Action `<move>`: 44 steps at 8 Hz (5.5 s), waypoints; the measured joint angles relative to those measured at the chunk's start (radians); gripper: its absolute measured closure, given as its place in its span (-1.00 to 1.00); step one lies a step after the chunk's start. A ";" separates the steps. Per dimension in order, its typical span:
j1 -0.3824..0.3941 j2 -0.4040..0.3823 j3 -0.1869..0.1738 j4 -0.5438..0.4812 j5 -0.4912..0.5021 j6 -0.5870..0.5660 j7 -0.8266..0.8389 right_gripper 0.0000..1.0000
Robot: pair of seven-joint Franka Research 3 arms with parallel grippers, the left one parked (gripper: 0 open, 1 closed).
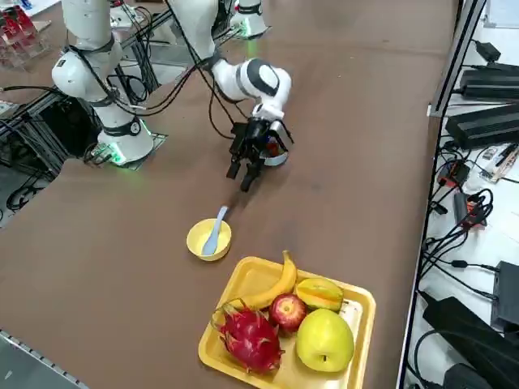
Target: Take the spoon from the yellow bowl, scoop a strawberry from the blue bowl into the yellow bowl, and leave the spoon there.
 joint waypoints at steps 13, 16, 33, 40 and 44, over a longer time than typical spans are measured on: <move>-0.029 0.145 -0.029 -0.010 -0.135 -0.038 0.043 -0.75; -0.029 0.153 -0.038 -0.009 -0.137 -0.050 0.043 -0.65; -0.029 0.160 -0.042 0.000 -0.146 -0.056 0.043 -0.06; -0.029 0.161 -0.042 0.000 -0.146 -0.056 0.043 0.22; -0.028 0.161 -0.042 0.000 -0.146 -0.056 0.043 0.50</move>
